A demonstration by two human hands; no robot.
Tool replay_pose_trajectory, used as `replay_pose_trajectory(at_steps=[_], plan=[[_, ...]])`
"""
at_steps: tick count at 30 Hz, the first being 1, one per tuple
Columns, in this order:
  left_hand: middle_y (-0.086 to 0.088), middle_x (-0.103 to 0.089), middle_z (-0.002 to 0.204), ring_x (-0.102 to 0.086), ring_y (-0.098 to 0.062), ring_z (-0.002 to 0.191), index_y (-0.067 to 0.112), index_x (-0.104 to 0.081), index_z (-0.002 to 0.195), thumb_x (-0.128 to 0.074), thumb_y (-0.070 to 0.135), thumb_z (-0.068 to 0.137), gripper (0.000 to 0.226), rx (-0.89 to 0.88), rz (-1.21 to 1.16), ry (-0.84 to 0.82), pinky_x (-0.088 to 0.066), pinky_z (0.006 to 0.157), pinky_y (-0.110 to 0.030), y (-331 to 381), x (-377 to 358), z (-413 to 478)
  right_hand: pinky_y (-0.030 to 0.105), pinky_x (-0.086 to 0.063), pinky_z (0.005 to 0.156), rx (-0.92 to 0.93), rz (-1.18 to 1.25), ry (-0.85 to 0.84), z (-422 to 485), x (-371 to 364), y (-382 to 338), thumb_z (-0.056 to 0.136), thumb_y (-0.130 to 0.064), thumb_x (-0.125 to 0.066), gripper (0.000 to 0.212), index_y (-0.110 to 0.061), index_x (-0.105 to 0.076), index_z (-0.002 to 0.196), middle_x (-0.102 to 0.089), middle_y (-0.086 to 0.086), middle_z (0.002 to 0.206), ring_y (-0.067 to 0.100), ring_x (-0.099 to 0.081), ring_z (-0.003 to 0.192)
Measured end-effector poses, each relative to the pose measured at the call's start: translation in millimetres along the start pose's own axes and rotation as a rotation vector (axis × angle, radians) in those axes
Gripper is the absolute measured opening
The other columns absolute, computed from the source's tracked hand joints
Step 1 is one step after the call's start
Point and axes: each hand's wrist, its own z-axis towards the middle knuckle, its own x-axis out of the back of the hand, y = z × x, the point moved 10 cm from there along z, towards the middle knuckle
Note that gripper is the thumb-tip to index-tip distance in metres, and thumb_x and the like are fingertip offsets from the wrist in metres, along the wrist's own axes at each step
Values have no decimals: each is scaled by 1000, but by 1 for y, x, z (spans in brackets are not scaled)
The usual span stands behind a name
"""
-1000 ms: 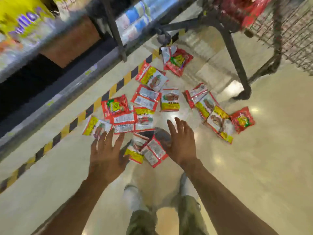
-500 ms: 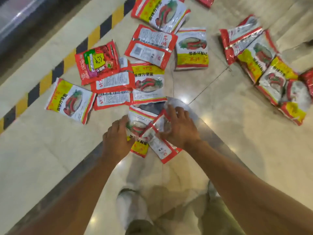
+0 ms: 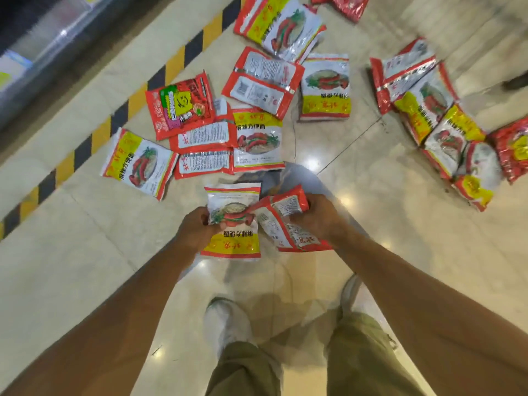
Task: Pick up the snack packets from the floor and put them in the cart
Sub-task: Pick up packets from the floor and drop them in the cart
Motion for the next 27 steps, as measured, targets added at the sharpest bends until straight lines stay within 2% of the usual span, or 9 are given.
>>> replay_pose_trajectory(at_steps=[3,6,12,14,17,19,23,25,27], plan=[[-14,-73,109,-69,-34,102,3,-67,111,-82,8,86,30,-5,-151,22,-52,82,-36,36,44,-47,49,-62,91,15,219,24,-45,51,-55,83,-17,-81,28,-23,-76,110,-80,-1,107,23,-77,98],[-8,-76,120,-72,-32,112,13,-68,125,-82,11,84,44,-89,-261,3,-57,98,-51,106,95,-112,45,-64,85,36,325,64,-102,112,-131,88,-7,-80,25,-23,-74,106,-81,-10,97,14,-79,89],[-10,-75,122,-75,-30,104,14,-58,132,-71,-3,93,45,-213,-372,24,-60,77,-38,275,195,-270,54,-61,92,173,438,207,-246,260,-302,84,-16,-84,36,-19,-73,118,-80,2,111,28,-77,100],[-9,-76,121,-77,-26,97,19,-55,130,-70,-5,93,47,-294,-367,42,-63,76,-41,337,225,-329,49,-62,88,230,462,234,-300,308,-360,87,-14,-83,32,-18,-73,117,-80,2,108,26,-78,97],[4,-78,110,-75,-2,82,17,-55,129,-64,-9,96,43,-452,-360,70,-58,61,-19,438,258,-417,35,-61,77,317,478,319,-384,391,-430,88,-7,-80,28,-21,-71,110,-81,-3,99,15,-77,88],[-7,-73,121,-71,1,83,12,-55,132,-63,-10,95,43,-516,-369,125,-57,61,-17,489,278,-470,35,-59,77,355,478,383,-437,445,-463,86,-2,-80,30,-23,-69,105,-79,-3,96,13,-73,83],[0,-73,123,-71,-29,110,17,-54,137,-68,-4,94,49,-595,-381,169,-58,85,-47,584,292,-576,32,-60,78,430,494,499,-551,546,-497,87,0,-79,31,-24,-65,101,-77,-5,94,8,-71,78],[-1,-71,125,-67,-33,113,17,-52,140,-68,-5,95,53,-649,-381,184,-56,89,-52,628,291,-629,25,-59,74,488,499,524,-603,592,-507,89,1,-76,31,-24,-63,103,-76,-9,92,1,-70,75],[-11,-70,129,-68,-28,110,13,-49,142,-67,-10,93,56,-683,-402,191,-58,92,-46,661,283,-670,25,-58,76,512,497,558,-649,635,-508,90,2,-74,30,-23,-63,104,-74,-9,95,-2,-70,75]])
